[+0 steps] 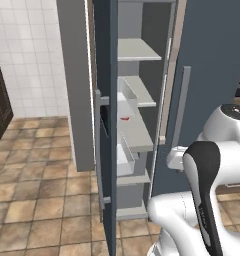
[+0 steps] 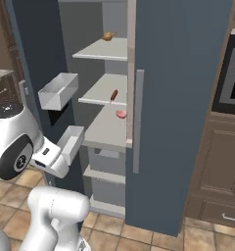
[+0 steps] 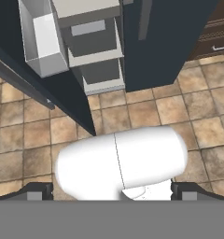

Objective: Store the hot dog in the freezer for long-term storage. Close the freezer door after placing the cooked food.

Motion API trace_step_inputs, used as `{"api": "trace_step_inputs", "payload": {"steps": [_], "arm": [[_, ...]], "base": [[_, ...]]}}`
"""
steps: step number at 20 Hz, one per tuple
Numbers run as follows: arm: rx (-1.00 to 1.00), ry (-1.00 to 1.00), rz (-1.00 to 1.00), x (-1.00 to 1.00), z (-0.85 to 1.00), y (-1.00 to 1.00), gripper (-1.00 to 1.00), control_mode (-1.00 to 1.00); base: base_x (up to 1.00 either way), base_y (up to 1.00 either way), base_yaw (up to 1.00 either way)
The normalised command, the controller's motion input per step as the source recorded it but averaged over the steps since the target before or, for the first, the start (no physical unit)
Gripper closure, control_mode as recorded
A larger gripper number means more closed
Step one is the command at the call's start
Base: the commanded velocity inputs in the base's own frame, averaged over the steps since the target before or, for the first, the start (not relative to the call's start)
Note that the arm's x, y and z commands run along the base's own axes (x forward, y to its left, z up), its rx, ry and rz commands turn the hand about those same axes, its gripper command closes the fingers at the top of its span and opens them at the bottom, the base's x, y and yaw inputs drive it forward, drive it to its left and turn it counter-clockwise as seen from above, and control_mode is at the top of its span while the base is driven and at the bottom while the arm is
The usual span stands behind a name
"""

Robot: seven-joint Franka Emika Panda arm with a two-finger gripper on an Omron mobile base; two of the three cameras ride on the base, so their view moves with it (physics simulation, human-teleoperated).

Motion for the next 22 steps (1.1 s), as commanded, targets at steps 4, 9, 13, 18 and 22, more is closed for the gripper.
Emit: {"api": "trace_step_inputs", "payload": {"steps": [4, 9, 13, 18, 22], "arm": [[0.00, 0.00, 0.00, 0.00, 0.00, 0.00, -1.00, 1.00], [0.00, 0.00, 0.00, 0.00, 0.00, 0.00, -1.00, 1.00], [0.00, 0.00, 0.00, 0.00, 0.00, 0.00, -1.00, 1.00], [0.00, 0.00, 0.00, 0.00, 0.00, 0.00, -1.00, 1.00], [0.00, 0.00, 0.00, 0.00, 0.00, 0.00, -1.00, 1.00]], "base": [[-0.16, 0.25, -0.21], [-0.24, 0.32, -0.10], [-0.40, 0.20, -0.05], [-0.45, 0.20, 0.00], [-0.36, 0.19, 0.00]]}}
